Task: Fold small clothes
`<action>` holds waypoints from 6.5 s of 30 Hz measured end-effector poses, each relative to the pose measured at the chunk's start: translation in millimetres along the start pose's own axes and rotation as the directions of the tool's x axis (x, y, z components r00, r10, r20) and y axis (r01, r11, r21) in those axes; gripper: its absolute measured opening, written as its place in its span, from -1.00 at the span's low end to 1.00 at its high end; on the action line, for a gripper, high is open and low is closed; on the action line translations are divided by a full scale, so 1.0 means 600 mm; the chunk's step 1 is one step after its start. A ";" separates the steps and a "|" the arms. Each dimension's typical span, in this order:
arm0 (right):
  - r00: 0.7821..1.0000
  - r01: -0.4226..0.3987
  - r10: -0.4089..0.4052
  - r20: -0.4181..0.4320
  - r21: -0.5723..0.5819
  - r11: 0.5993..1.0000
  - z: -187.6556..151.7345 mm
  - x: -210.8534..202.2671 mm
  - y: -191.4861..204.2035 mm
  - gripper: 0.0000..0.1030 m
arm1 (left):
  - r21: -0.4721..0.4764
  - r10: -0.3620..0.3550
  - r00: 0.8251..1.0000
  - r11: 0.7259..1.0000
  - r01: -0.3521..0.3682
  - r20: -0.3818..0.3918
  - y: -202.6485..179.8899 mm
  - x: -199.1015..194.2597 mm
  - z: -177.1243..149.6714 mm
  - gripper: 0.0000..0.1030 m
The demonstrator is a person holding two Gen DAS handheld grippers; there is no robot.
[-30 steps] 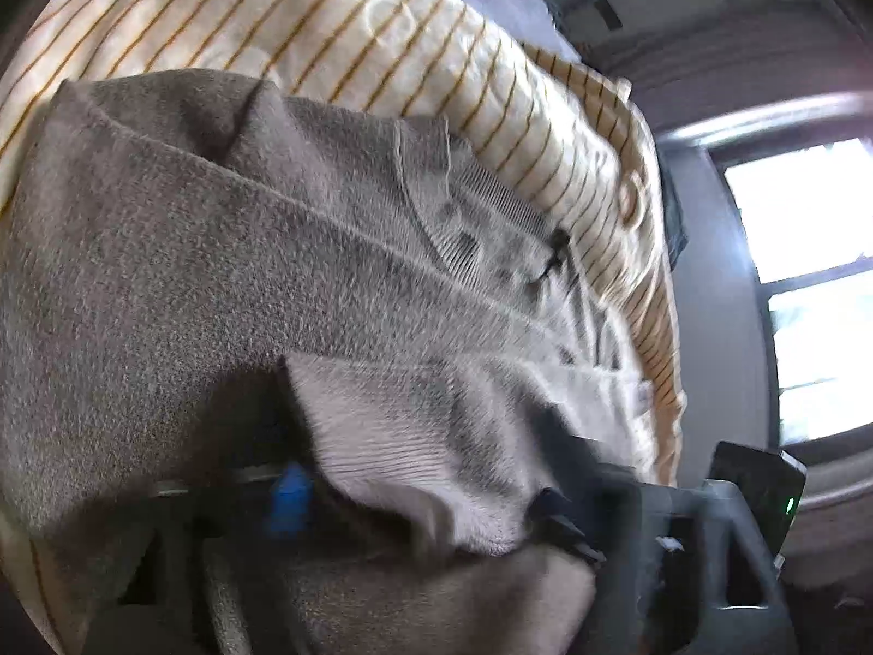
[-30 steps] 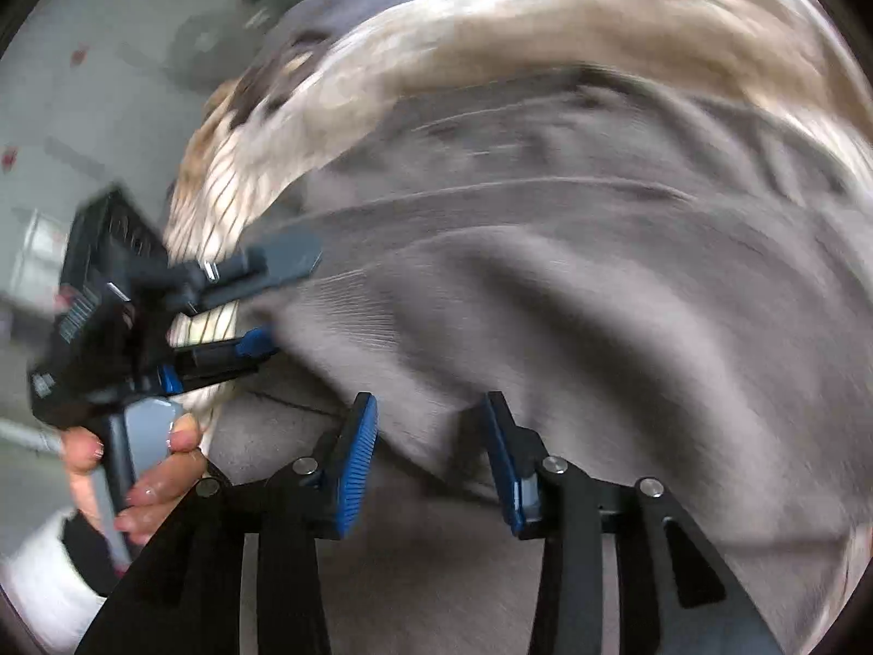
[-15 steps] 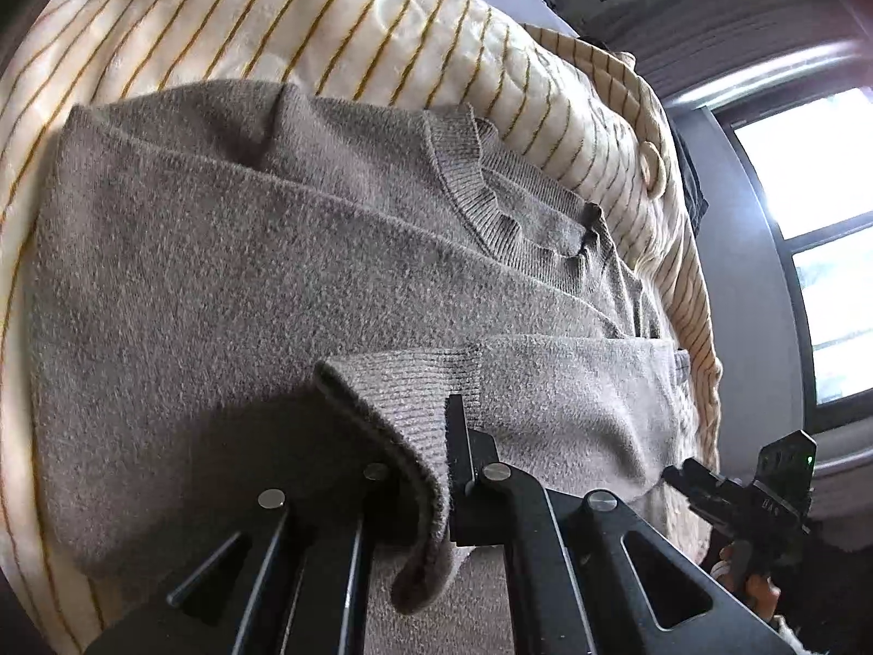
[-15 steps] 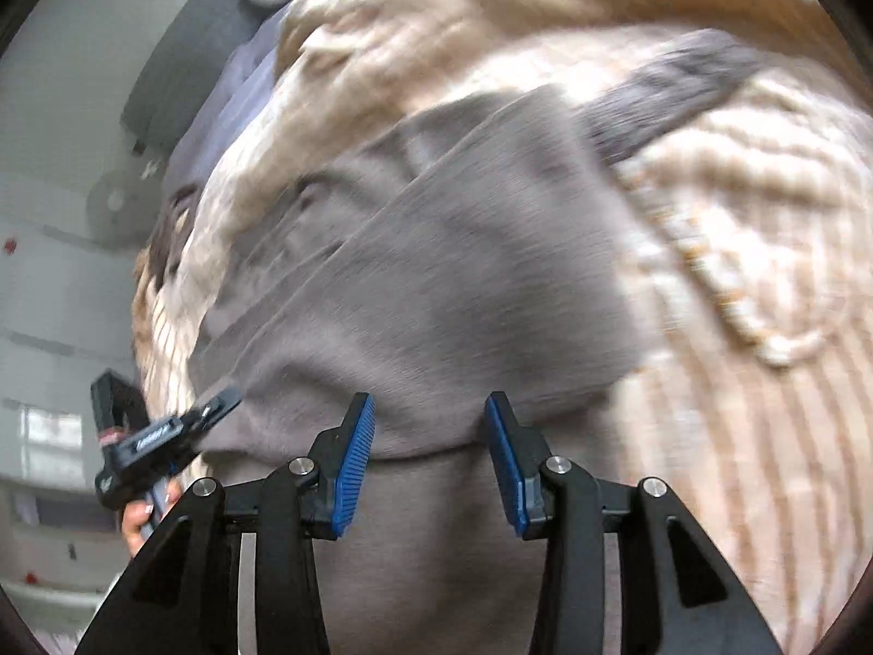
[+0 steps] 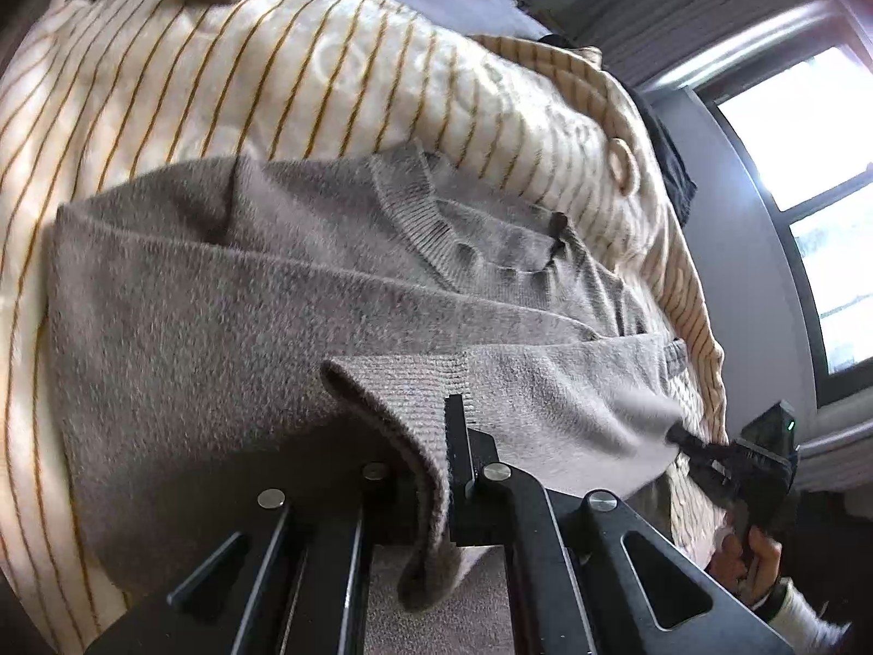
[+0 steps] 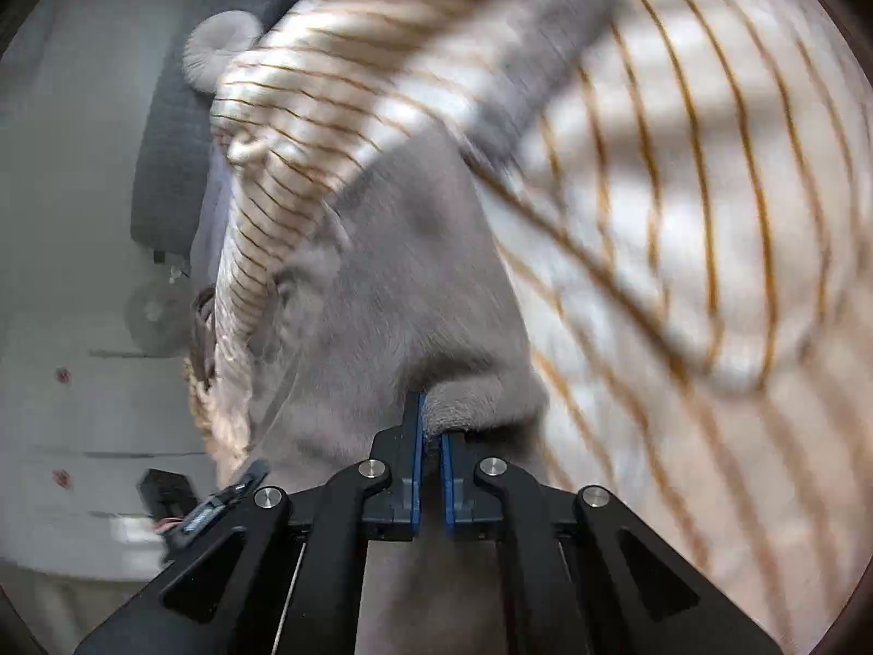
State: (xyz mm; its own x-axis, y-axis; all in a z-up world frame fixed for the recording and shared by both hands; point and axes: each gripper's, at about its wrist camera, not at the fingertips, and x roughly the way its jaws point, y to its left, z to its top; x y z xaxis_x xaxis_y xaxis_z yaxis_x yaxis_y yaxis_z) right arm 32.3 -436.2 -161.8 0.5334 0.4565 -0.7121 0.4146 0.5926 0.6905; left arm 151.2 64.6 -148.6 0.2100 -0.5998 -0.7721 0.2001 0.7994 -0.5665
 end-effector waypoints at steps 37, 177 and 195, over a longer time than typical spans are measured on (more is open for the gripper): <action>0.935 0.305 -0.354 -0.013 -0.478 0.824 0.143 0.107 0.068 -0.83 | 0.095 0.178 0.984 0.980 -0.177 -0.002 0.016 0.021 -0.021 -0.89; 0.750 0.006 0.000 -0.662 0.007 1.000 -0.406 -0.106 -0.091 -0.24 | 0.022 -0.034 0.786 0.998 0.061 -0.617 0.033 -0.201 -0.469 -0.78; 0.780 -0.465 0.444 -0.441 0.067 0.883 -0.262 -0.144 0.103 -0.84 | -0.140 -0.346 0.923 0.935 0.325 -0.170 0.068 -0.344 -0.195 -0.84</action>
State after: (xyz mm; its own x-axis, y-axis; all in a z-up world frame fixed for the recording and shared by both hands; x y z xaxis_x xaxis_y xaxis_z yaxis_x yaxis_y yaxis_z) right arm -104.0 -334.7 -77.6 0.2746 0.9121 -0.3044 0.1669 0.2666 0.9493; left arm 3.9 225.1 -45.9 -0.0378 -0.8240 -0.5653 0.1218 0.5577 -0.8211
